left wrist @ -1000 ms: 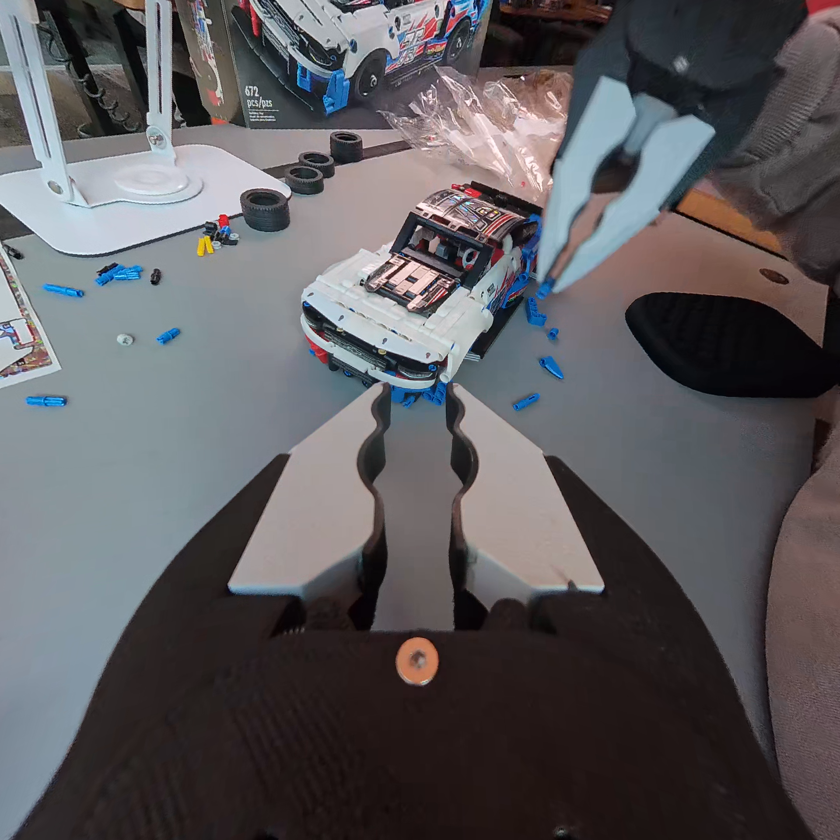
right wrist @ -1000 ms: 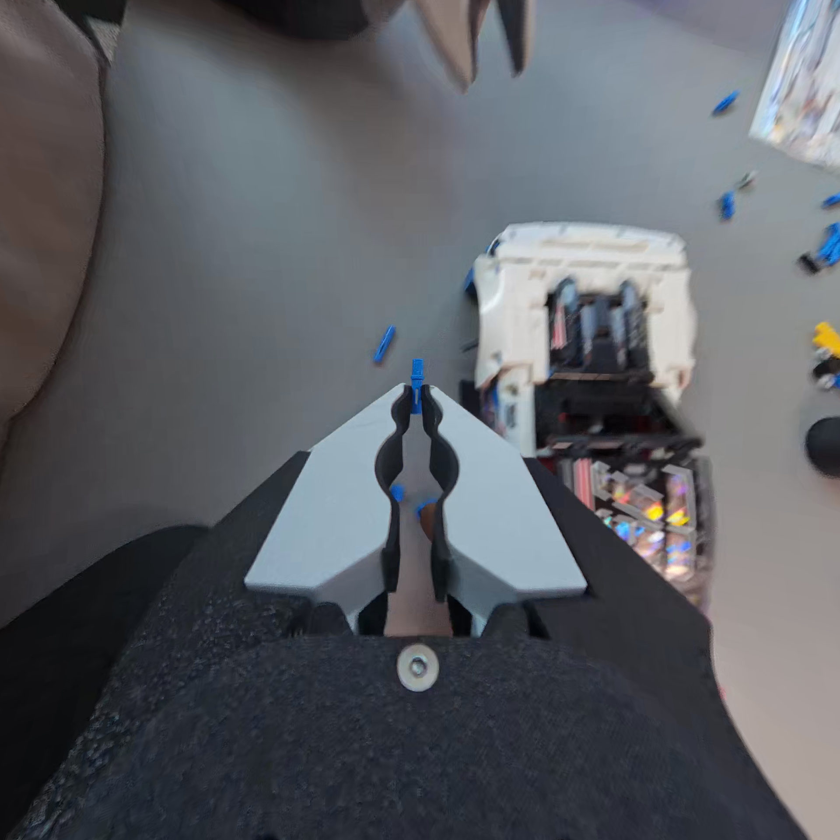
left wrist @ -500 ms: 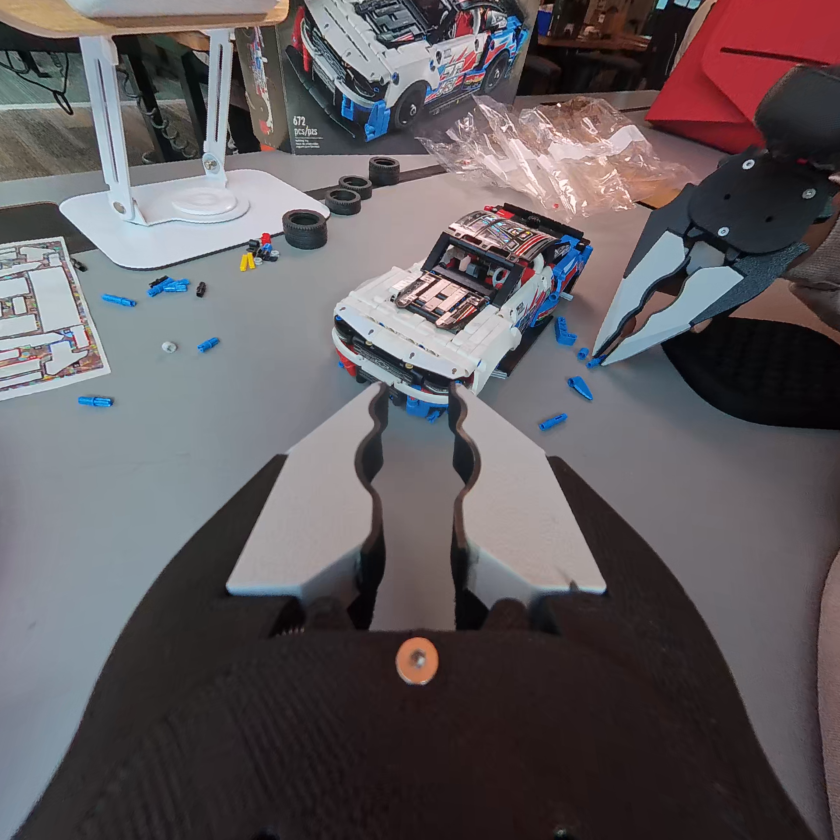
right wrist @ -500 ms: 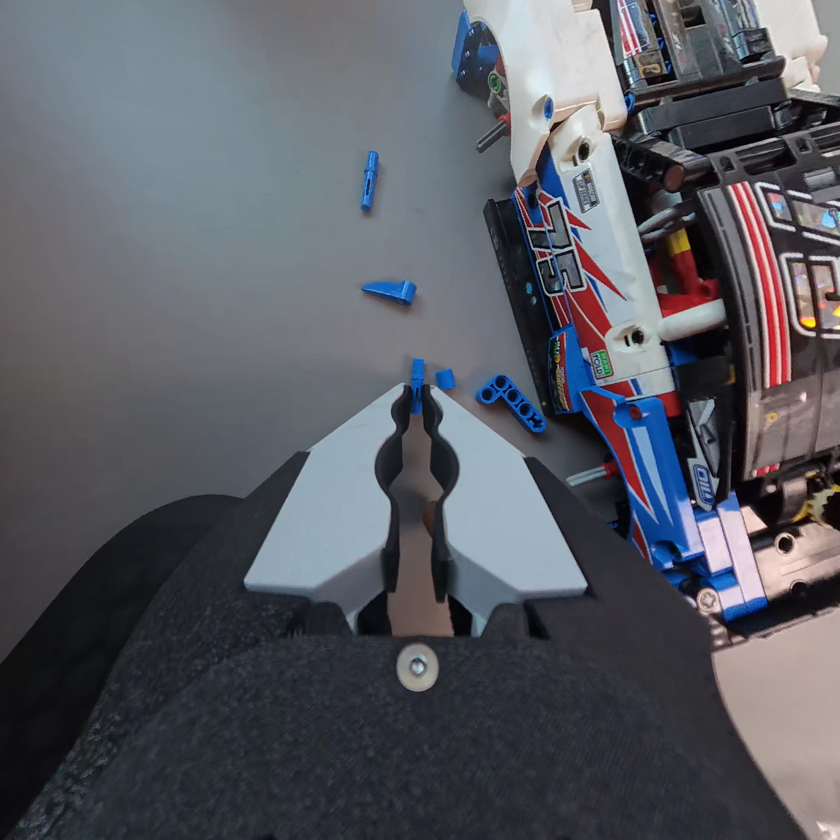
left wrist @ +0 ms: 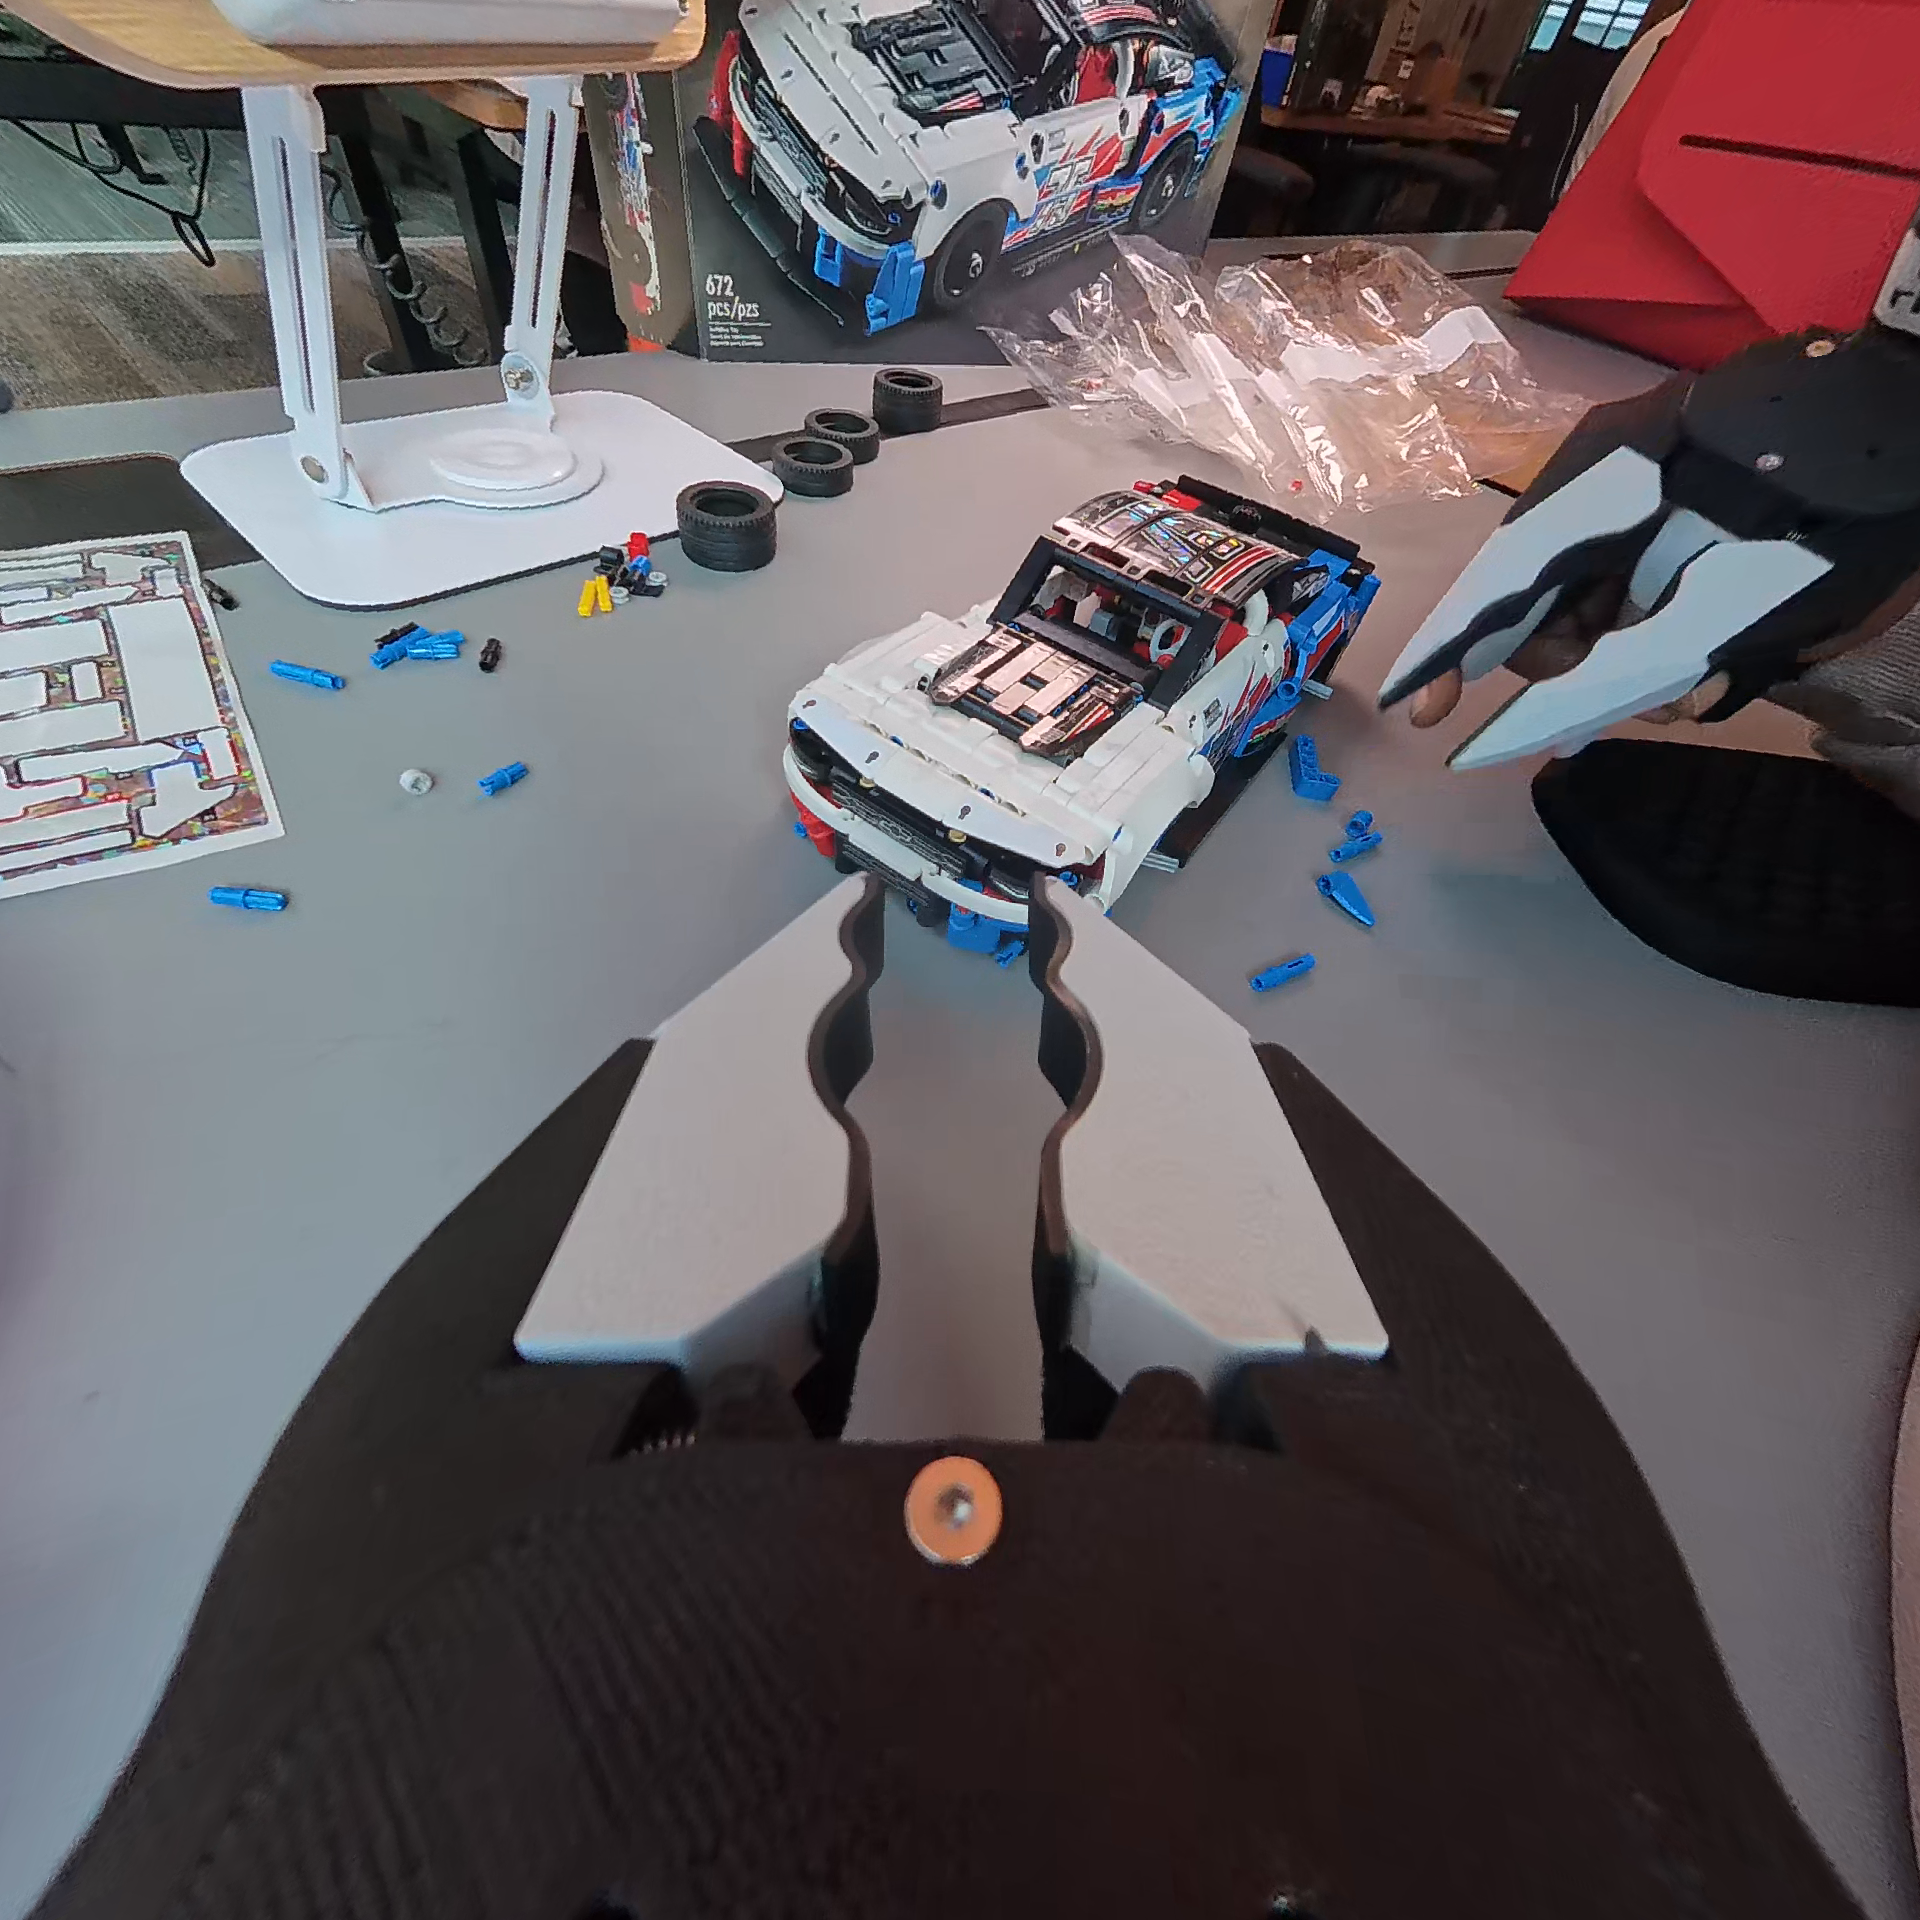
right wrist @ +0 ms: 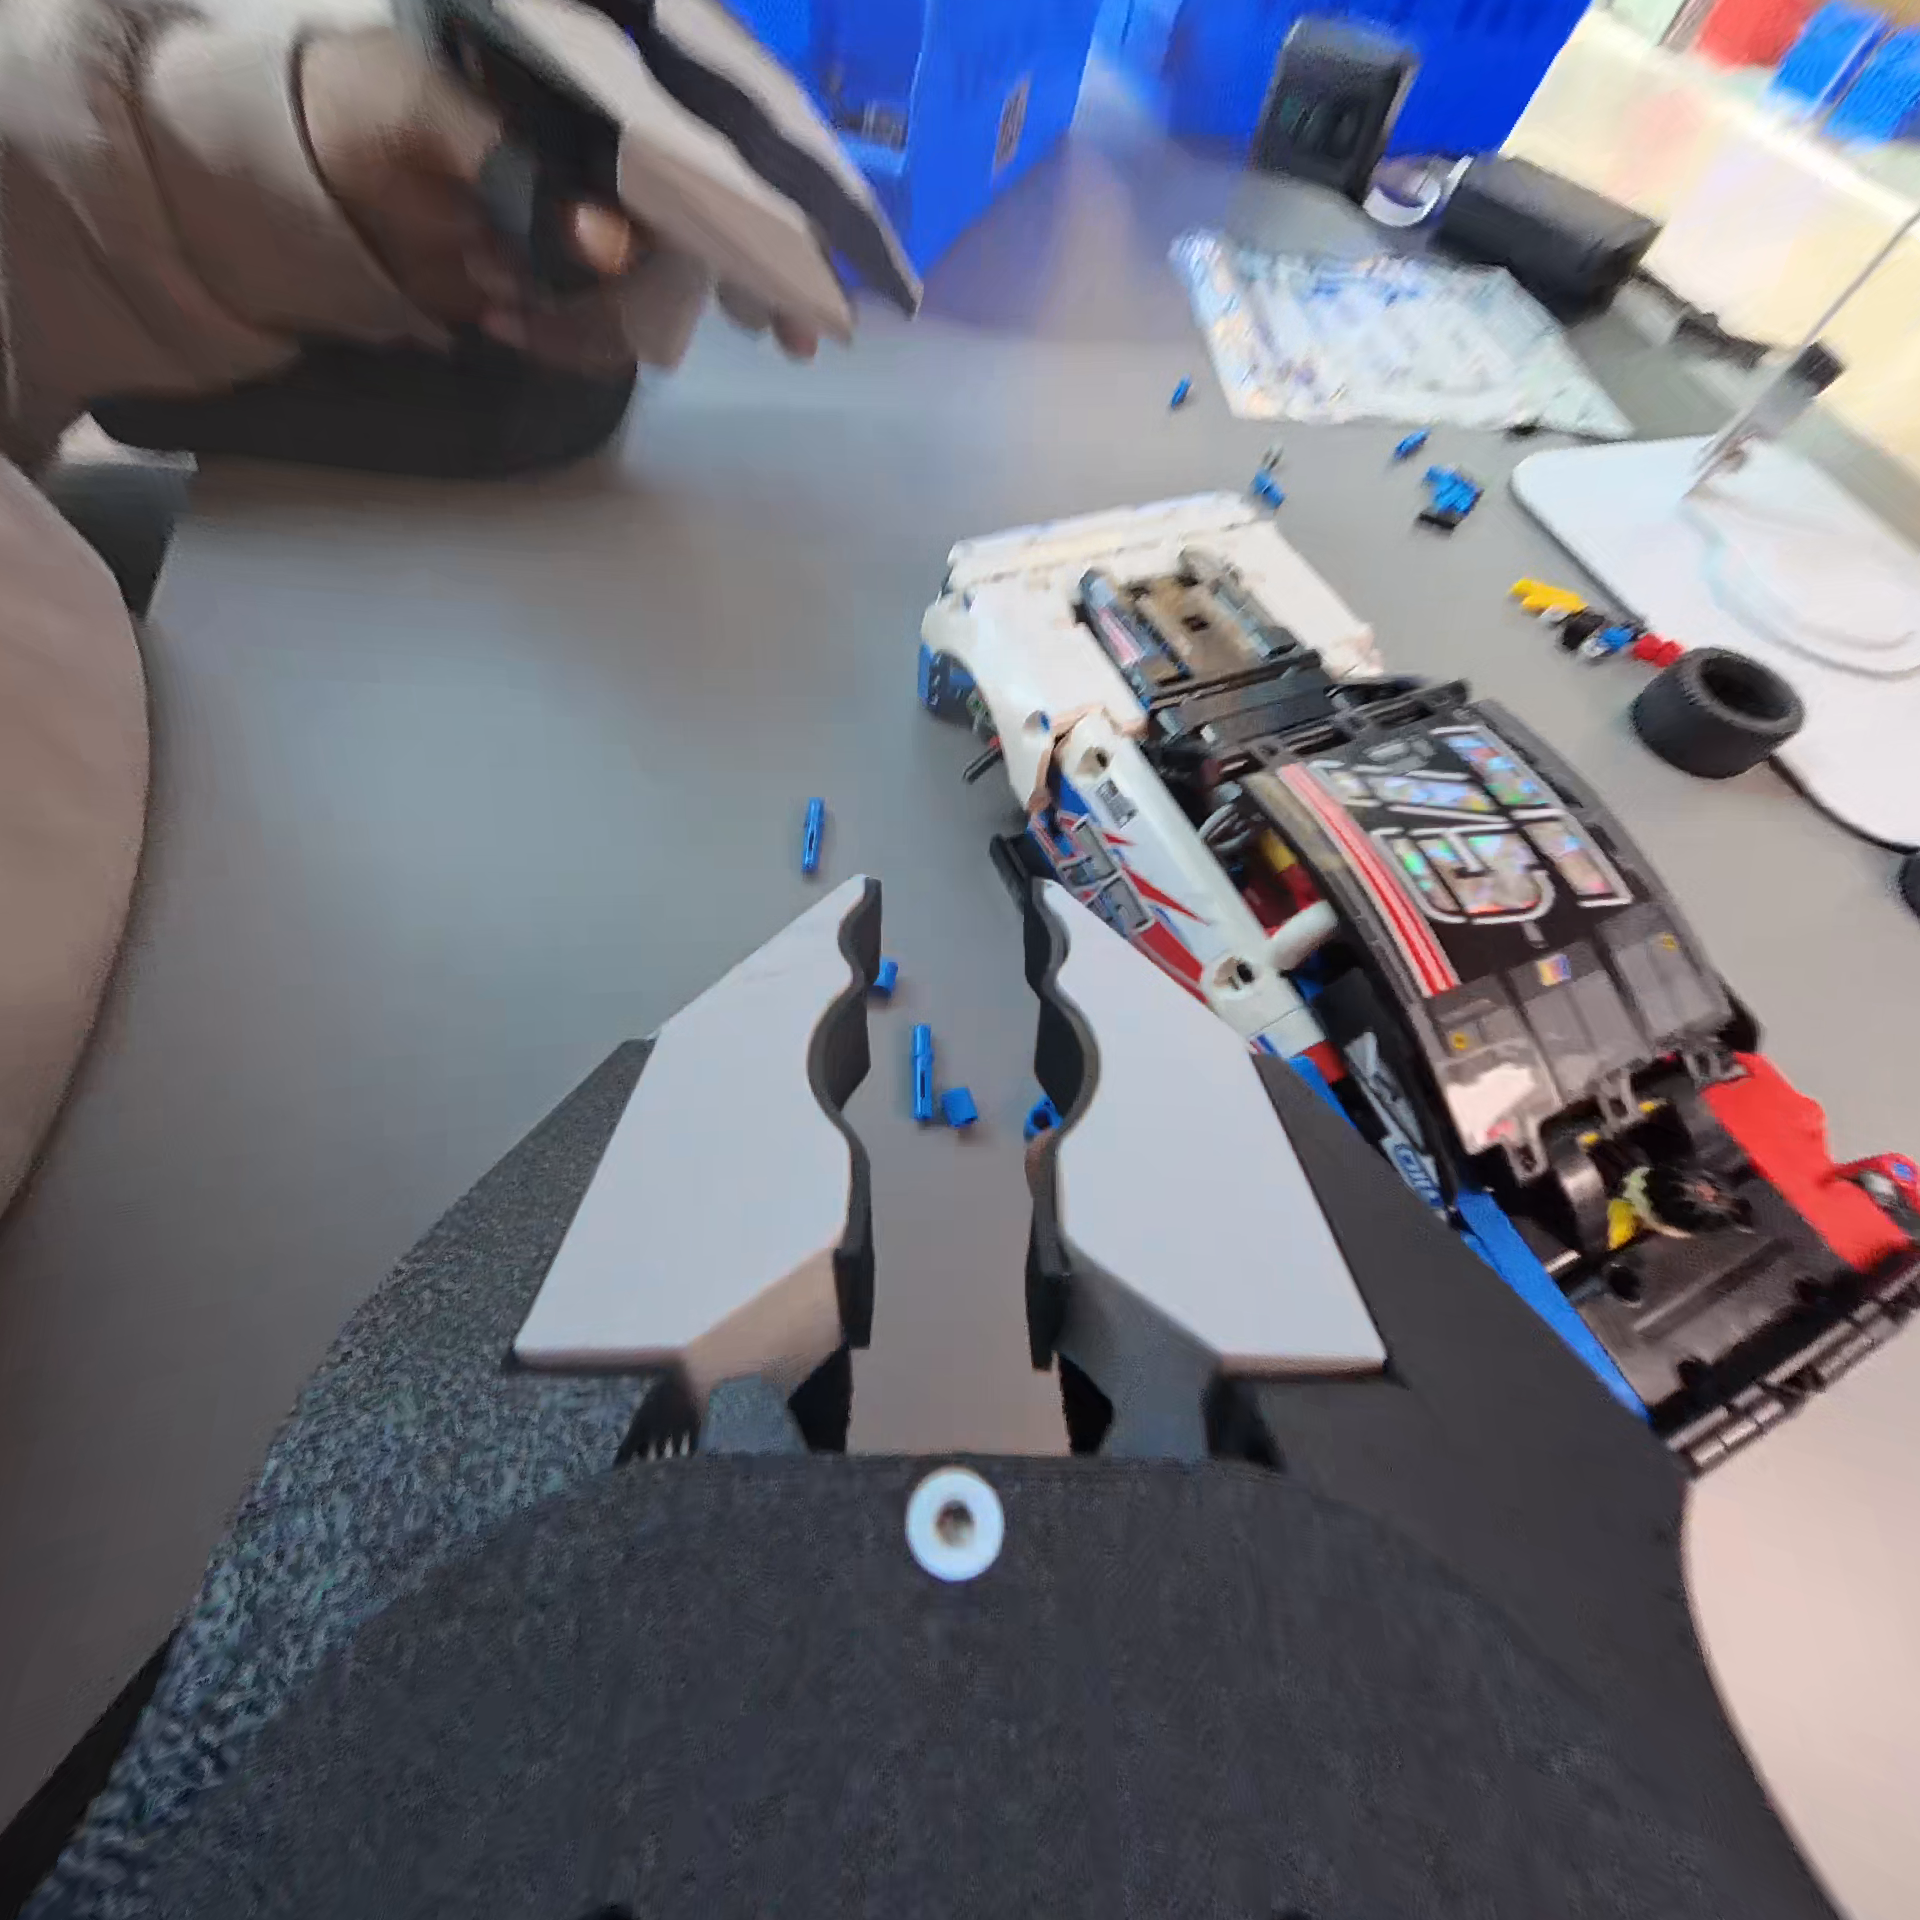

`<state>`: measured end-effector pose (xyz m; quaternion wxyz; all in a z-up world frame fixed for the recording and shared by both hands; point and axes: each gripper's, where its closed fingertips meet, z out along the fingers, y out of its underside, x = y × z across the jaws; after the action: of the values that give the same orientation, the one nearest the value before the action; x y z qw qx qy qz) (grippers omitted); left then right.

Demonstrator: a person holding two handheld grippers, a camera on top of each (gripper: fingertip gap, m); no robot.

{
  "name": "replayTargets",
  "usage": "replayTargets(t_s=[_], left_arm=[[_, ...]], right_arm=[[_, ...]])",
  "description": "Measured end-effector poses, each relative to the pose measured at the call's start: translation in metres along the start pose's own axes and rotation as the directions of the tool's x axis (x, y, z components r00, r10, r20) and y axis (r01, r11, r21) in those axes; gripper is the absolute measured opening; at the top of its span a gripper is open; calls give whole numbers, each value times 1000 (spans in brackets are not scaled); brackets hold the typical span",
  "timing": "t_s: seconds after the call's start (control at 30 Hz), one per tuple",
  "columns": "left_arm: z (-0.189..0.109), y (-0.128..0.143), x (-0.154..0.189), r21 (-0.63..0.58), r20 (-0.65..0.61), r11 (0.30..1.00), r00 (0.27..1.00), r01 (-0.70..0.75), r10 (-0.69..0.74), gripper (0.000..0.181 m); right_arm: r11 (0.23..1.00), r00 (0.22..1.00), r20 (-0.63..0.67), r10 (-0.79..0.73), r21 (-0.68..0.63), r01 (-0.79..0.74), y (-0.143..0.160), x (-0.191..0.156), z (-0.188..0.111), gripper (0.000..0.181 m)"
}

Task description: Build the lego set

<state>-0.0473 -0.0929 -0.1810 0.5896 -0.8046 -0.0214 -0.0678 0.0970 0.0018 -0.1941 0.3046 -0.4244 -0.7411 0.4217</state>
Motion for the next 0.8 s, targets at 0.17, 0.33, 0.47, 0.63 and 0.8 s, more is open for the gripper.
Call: replayTargets(t_s=[0.17, 0.33, 0.47, 0.63, 0.8], left_arm=[[6, -3, -25, -47, 78, 998, 996, -51, 54, 25], [39, 6, -90, -308, 148, 941, 970, -139, 192, 27], [80, 15, -126, -443, 66, 874, 965, -199, 253, 26], [109, 25, -146, -528, 1, 814, 958, -242, 286, 21], [116, 25, -147, -559, -30, 790, 958, -252, 285, 3]], right_arm=[[933, 980, -121, 160, 344, -109, -31, 32, -34, 31], [884, 957, -184, 226, 452, -121, -34, 51, -57, 25], [871, 951, -205, 232, 480, -109, -32, 52, -67, 21], [852, 947, -193, 256, 507, -127, -33, 53, -75, 20], [860, 952, -178, 249, 493, -133, -33, 49, -70, 20]])
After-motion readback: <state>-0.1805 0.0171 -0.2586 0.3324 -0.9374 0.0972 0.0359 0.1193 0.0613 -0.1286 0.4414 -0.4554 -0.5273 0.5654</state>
